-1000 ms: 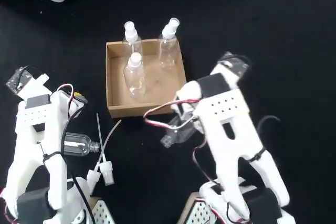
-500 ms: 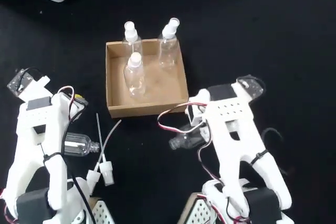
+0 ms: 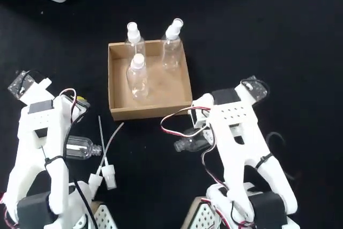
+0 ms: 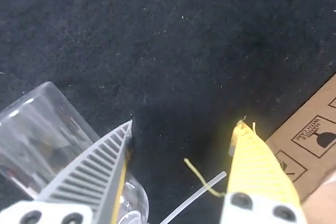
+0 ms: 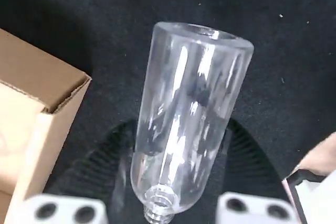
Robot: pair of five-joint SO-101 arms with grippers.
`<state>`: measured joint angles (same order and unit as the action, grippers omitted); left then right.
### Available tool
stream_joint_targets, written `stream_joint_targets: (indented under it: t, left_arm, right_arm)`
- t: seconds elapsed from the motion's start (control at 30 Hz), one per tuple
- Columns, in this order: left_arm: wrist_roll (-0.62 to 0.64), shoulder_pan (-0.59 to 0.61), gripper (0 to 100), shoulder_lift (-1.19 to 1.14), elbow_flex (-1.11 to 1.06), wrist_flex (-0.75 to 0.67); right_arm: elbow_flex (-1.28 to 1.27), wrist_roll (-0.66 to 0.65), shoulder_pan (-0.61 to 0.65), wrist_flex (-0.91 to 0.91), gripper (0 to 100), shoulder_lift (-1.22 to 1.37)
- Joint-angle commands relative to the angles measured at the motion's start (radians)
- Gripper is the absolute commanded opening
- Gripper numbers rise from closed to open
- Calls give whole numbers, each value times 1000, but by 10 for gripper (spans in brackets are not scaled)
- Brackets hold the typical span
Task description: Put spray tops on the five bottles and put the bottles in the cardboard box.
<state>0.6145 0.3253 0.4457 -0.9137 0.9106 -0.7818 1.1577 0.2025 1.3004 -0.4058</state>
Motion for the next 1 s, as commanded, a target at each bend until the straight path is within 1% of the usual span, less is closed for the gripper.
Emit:
stream_joint_targets:
  t: [0.0, 0.3, 0.37, 0.5, 0.57, 0.87, 0.97]
  left_arm:
    - [5, 10, 274, 12, 13, -12]
    - [5, 10, 274, 12, 13, -12]
    - [5, 10, 274, 12, 13, -12]
    - [5, 8, 274, 12, 13, -12]
    - [5, 8, 274, 12, 13, -12]
    - [5, 8, 274, 12, 13, -12]
    - [5, 5, 274, 11, 13, -12]
  right_arm:
    - [10, 2, -25, -17, 193, -47]
    - [15, 2, -26, -100, 194, -41]
    - [16, 2, -26, -101, 231, -41]
    - [16, 2, -20, -97, 344, -41]
    - [15, 2, -21, -95, 365, -41]
    - [51, 2, -26, -92, 368, -50]
    - [99, 2, -26, -40, 368, -50]
